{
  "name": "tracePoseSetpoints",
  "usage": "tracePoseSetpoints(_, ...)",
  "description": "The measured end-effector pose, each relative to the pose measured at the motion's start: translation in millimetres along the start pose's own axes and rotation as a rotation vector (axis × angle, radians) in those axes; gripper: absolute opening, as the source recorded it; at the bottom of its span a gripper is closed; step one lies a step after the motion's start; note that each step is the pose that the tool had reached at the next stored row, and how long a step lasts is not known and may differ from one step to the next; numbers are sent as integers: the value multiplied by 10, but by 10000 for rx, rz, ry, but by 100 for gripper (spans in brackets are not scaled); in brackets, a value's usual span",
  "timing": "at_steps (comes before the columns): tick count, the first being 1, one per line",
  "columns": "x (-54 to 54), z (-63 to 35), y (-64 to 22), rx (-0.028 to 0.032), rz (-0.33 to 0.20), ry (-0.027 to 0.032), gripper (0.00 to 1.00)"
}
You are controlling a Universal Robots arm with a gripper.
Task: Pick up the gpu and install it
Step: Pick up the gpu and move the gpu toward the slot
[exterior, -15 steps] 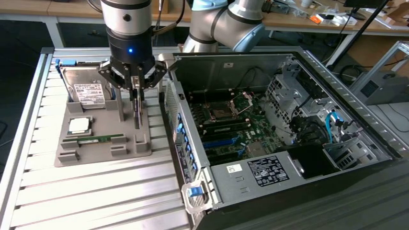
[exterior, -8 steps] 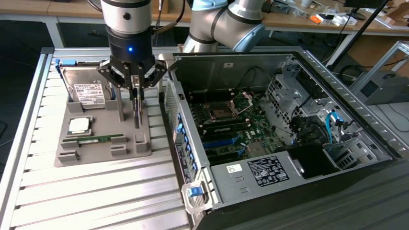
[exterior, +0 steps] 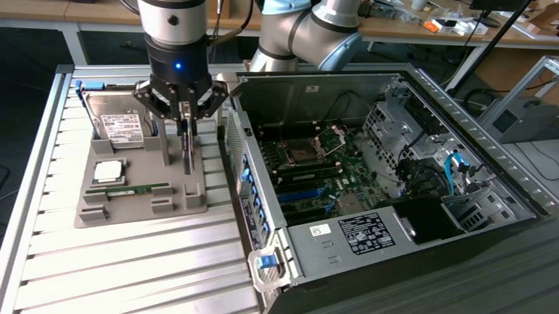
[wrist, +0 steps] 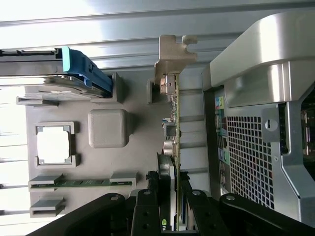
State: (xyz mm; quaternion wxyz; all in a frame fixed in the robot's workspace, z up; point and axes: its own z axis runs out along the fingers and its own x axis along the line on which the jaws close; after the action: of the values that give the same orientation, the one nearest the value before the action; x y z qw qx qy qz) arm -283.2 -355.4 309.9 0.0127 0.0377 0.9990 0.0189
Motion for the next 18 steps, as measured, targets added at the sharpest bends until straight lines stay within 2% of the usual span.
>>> tracePoseSetpoints(18,-1,-46,2,0,0,0,27)
